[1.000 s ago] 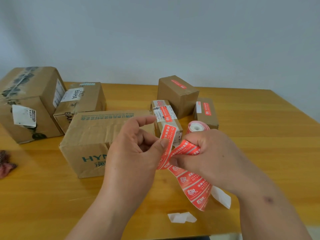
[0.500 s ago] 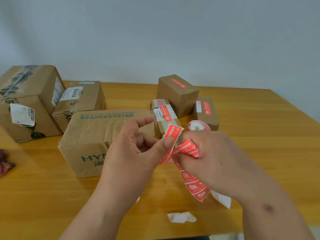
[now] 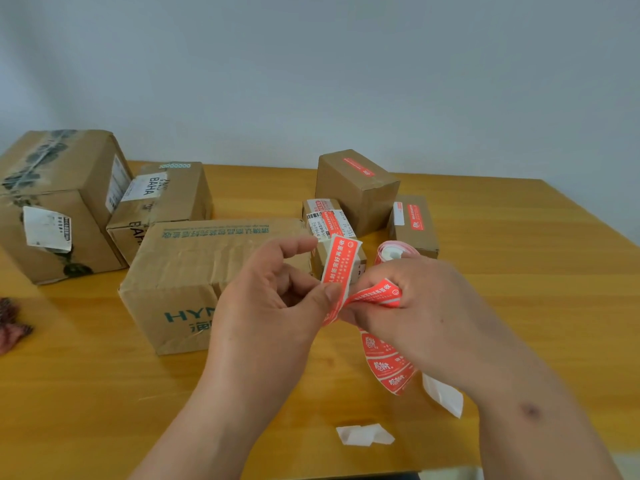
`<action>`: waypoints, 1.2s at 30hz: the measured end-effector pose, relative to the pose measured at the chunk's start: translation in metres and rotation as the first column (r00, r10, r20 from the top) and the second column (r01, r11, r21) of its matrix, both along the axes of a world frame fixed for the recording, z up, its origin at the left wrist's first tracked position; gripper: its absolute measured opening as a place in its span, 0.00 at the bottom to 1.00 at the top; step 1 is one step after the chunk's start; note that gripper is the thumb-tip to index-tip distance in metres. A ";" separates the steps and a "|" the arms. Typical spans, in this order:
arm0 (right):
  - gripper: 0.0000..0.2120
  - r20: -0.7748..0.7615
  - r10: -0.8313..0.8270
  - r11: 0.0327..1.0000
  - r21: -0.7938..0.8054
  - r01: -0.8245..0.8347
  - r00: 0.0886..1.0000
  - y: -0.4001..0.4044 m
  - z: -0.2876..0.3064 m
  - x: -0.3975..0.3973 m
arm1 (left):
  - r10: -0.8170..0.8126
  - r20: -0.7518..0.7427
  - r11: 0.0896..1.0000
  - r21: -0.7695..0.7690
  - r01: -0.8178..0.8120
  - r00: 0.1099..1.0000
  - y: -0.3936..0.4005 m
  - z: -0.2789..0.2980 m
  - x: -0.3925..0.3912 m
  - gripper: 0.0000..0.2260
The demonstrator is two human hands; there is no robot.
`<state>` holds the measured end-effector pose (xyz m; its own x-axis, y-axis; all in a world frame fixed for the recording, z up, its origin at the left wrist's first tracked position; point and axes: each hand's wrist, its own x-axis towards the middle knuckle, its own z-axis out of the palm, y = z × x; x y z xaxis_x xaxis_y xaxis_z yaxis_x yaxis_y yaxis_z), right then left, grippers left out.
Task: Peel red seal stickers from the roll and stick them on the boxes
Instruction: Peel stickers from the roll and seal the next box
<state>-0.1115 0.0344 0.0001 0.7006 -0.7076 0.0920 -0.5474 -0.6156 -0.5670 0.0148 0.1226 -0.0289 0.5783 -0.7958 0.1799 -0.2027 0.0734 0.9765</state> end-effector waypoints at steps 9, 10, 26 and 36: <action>0.11 -0.003 0.027 0.990 -0.136 -0.027 1.000 0.006 0.005 0.000 | 0.029 -0.047 0.999 -0.026 -0.030 0.998 -0.002 -0.004 0.002 0.16; 0.11 -0.006 0.035 0.990 -0.139 -0.035 0.999 0.007 0.006 0.000 | 0.031 -0.050 0.999 -0.026 -0.033 0.998 -0.002 -0.004 0.002 0.16; 0.07 0.126 -0.107 0.989 0.117 0.092 0.986 -0.001 0.010 -0.014 | 0.148 -0.158 0.985 -0.060 -0.159 0.976 -0.004 -0.002 0.013 0.16; 0.34 0.232 -0.360 0.858 -0.299 0.418 0.904 -0.016 -0.020 0.010 | 0.095 -0.138 0.995 0.009 -0.095 0.986 -0.001 -0.001 0.012 0.17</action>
